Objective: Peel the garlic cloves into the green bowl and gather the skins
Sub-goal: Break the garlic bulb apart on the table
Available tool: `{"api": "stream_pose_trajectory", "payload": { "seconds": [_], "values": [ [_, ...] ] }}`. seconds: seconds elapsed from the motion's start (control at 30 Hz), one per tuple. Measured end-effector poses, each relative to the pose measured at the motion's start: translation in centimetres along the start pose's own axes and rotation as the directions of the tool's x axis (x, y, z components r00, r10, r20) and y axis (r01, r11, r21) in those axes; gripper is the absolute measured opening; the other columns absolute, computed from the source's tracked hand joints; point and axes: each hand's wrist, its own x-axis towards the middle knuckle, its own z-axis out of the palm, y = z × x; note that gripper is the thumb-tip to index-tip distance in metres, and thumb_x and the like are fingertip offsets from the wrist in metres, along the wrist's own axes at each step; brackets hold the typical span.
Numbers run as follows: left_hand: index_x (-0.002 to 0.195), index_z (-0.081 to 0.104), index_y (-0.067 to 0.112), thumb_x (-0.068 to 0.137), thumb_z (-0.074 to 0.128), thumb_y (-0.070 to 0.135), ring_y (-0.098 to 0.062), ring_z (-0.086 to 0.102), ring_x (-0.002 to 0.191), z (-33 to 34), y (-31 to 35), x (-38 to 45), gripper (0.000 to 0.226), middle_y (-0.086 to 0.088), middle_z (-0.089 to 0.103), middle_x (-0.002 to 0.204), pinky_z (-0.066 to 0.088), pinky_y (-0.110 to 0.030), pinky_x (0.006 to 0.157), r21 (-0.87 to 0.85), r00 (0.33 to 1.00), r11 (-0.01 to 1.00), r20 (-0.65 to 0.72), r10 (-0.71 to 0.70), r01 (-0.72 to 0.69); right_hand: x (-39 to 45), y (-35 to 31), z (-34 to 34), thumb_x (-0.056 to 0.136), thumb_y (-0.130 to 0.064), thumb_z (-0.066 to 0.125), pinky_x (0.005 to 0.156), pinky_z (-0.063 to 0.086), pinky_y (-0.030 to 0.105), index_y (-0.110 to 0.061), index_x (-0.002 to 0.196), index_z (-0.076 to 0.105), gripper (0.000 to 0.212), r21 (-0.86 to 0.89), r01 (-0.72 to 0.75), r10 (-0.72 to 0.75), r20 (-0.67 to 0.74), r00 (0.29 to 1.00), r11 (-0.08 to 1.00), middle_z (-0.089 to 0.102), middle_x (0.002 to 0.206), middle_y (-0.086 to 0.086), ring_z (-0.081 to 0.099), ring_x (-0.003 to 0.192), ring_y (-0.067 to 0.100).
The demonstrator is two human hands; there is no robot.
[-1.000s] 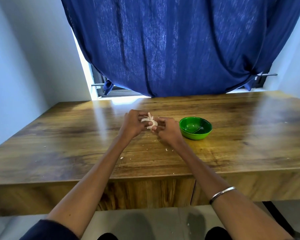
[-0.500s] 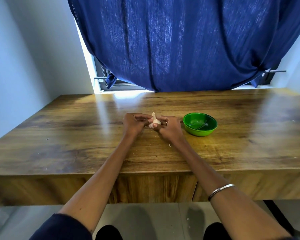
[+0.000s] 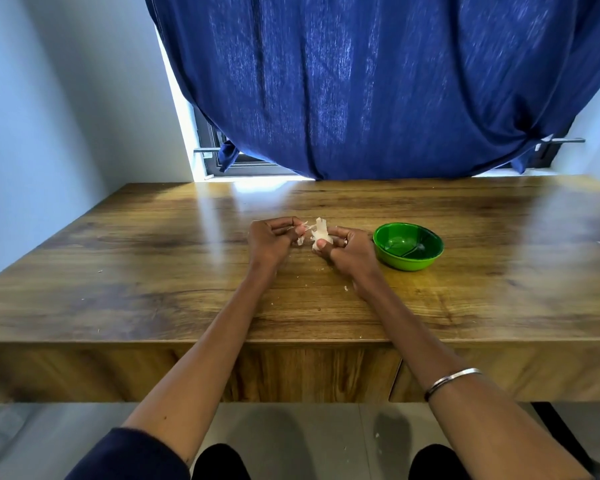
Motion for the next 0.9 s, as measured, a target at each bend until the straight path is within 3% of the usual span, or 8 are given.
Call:
{"api": "stream_pose_trajectory", "payload": {
  "seconds": [0.13, 0.27, 0.4, 0.5, 0.57, 0.67, 0.8, 0.9],
  "values": [
    [0.102, 0.079, 0.002, 0.083, 0.082, 0.002, -0.004, 0.072, 0.072, -0.7, 0.1, -0.1, 0.019, -0.007, 0.078, 0.094, 0.061, -0.022, 0.072, 0.041, 0.997, 0.998, -0.063, 0.042, -0.04, -0.6, -0.5, -0.2, 0.083, -0.012, 0.082, 0.085, 0.061, 0.035, -0.002, 0.136, 0.058, 0.059, 0.027, -0.015, 0.015, -0.02, 1.0, 1.0, 0.072, 0.119, 0.012, 0.072, 0.099, 0.018],
    [0.109, 0.079, 0.01, 0.089, 0.078, 0.015, -0.012, 0.073, 0.094, -0.7, -0.4, -0.5, 0.021, -0.005, 0.078, 0.106, 0.053, -0.017, 0.082, 0.355, 0.986, 0.922, 0.115, 0.125, -0.158, -1.2, -0.7, -0.4, 0.084, -0.021, 0.082, 0.067, 0.046, 0.009, -0.007, 0.134, 0.061, 0.056, -0.138, 0.088, -0.087, 0.012, 0.996, 0.987, 0.07, 0.124, 0.007, 0.067, 0.105, 0.013],
    [0.113, 0.077, 0.011, 0.094, 0.072, 0.014, -0.004, 0.068, 0.083, -0.3, -0.1, -1.2, 0.02, -0.005, 0.078, 0.105, 0.041, 0.0, 0.064, 0.413, 0.957, 0.864, 0.167, 0.238, -0.287, -1.2, -0.8, -0.3, 0.082, -0.018, 0.083, 0.084, 0.057, 0.024, -0.006, 0.131, 0.063, 0.055, -0.091, 0.087, -0.086, 0.014, 0.996, 0.992, 0.072, 0.122, 0.009, 0.069, 0.107, 0.016],
    [0.119, 0.074, 0.011, 0.094, 0.072, 0.009, -0.008, 0.069, 0.1, -0.4, 0.1, -1.3, 0.025, -0.007, 0.075, 0.116, 0.043, 0.001, 0.076, 0.401, 0.942, 0.854, 0.191, 0.277, -0.333, -1.0, -0.7, -0.2, 0.08, -0.017, 0.085, 0.094, 0.058, 0.042, -0.007, 0.126, 0.067, 0.05, -0.03, 0.074, -0.073, 0.026, 0.997, 0.997, 0.075, 0.113, 0.008, 0.073, 0.1, 0.018],
    [0.123, 0.072, 0.011, 0.093, 0.071, 0.006, -0.012, 0.065, 0.115, -0.4, 0.1, -1.1, 0.03, -0.009, 0.07, 0.126, 0.042, 0.0, 0.085, 0.371, 0.939, 0.867, 0.209, 0.273, -0.334, -0.9, -0.8, -0.2, 0.08, -0.017, 0.085, 0.092, 0.059, 0.041, -0.011, 0.121, 0.069, 0.044, -0.008, 0.08, -0.08, 0.043, 0.996, 0.997, 0.077, 0.107, 0.006, 0.074, 0.096, 0.016],
    [0.125, 0.07, 0.009, 0.094, 0.072, 0.007, -0.012, 0.068, 0.11, -0.2, 0.1, -1.0, 0.032, -0.008, 0.071, 0.123, 0.049, -0.004, 0.081, 0.303, 0.946, 0.907, 0.235, 0.225, -0.291, -1.1, -1.2, -0.4, 0.081, -0.021, 0.084, 0.085, 0.061, 0.038, -0.017, 0.114, 0.07, 0.037, -0.01, 0.108, -0.107, 0.045, 0.993, 0.994, 0.078, 0.102, 0.003, 0.075, 0.091, 0.014],
    [0.12, 0.072, 0.007, 0.087, 0.079, 0.006, -0.014, 0.073, 0.102, 0.0, 0.0, -1.0, 0.034, -0.011, 0.074, 0.116, 0.059, -0.028, 0.092, 0.191, 0.969, 0.959, 0.17, 0.177, -0.209, -1.2, -1.1, -0.2, 0.078, -0.03, 0.085, 0.086, 0.061, 0.043, -0.021, 0.109, 0.075, 0.034, -0.043, 0.13, -0.128, 0.045, 0.991, 0.991, 0.079, 0.098, -0.004, 0.075, 0.091, 0.013],
    [0.118, 0.074, 0.007, 0.084, 0.082, 0.008, -0.007, 0.073, 0.092, 0.0, 0.1, -1.1, 0.035, -0.01, 0.075, 0.113, 0.058, -0.017, 0.083, 0.135, 0.987, 0.983, 0.122, 0.105, -0.122, -1.1, -1.0, -0.1, 0.078, -0.032, 0.085, 0.092, 0.059, 0.042, -0.02, 0.109, 0.078, 0.034, -0.077, 0.161, -0.161, 0.01, 0.987, 0.984, 0.078, 0.102, -0.003, 0.073, 0.096, 0.012]
  ]
}}
